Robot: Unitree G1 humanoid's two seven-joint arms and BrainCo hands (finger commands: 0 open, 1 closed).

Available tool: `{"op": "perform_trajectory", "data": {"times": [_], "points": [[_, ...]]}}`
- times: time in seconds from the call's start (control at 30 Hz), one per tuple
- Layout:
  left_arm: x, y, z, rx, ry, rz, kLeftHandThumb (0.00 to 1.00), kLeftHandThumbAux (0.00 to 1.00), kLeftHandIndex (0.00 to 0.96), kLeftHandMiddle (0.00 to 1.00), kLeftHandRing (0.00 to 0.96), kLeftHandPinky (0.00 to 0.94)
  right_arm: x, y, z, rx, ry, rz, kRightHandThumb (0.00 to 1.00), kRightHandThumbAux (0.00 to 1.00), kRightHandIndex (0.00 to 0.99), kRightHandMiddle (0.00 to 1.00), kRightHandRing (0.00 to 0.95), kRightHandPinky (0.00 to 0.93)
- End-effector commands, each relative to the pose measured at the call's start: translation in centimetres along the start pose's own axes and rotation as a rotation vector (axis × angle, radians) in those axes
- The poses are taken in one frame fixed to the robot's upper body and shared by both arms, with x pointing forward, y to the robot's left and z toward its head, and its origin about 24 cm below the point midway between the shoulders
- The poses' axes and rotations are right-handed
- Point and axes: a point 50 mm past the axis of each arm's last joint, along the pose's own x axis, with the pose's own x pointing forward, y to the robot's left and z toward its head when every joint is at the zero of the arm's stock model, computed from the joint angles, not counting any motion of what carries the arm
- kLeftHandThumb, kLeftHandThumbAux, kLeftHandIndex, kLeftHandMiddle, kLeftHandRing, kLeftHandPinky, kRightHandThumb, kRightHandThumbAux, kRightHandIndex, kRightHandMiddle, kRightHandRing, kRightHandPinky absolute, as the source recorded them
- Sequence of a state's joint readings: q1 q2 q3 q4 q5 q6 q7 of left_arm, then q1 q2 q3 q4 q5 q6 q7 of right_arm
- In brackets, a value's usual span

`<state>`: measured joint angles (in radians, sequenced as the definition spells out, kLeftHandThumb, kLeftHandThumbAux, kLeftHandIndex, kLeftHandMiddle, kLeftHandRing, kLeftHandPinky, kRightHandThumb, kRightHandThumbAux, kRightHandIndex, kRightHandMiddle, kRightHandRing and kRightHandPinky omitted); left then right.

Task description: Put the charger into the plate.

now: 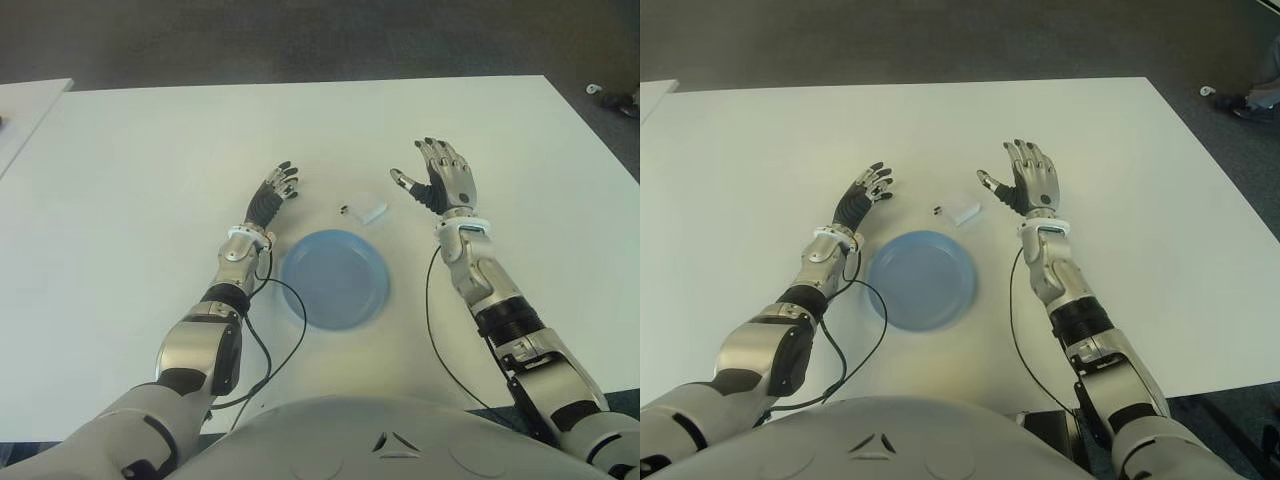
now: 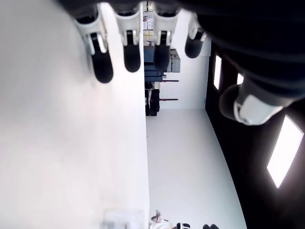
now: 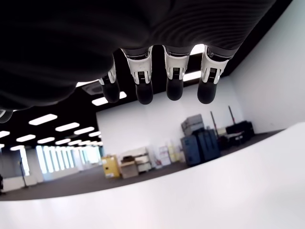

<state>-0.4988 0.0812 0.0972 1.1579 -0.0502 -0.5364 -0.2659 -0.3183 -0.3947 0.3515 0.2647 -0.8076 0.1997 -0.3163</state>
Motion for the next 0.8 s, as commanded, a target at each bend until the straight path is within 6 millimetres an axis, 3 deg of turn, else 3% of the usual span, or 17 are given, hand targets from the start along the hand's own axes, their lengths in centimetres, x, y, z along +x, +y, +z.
{"op": "perform_trajectory", "data": {"times": [0.03, 0.8], "points": [[-1.4, -0.3, -2.7, -0.018, 0.131, -0.002, 0.0, 0.496, 0.019, 0.133, 0.138, 0.153, -1.2, 0.8, 0.3, 0.003, 0.025, 0.05, 0.332, 0.077, 0.0, 0.0, 0.0, 0.0], [-1.1, -0.4, -2.6, -0.025, 0.146, -0.012, 0.0, 0.502, 0.021, 0.142, 0.148, 0.169, -3.0, 2.9, 3.4, 0.023, 0.074, 0.164, 0.318, 0.076, 0.0, 0.0, 0.0, 0.0]]}}
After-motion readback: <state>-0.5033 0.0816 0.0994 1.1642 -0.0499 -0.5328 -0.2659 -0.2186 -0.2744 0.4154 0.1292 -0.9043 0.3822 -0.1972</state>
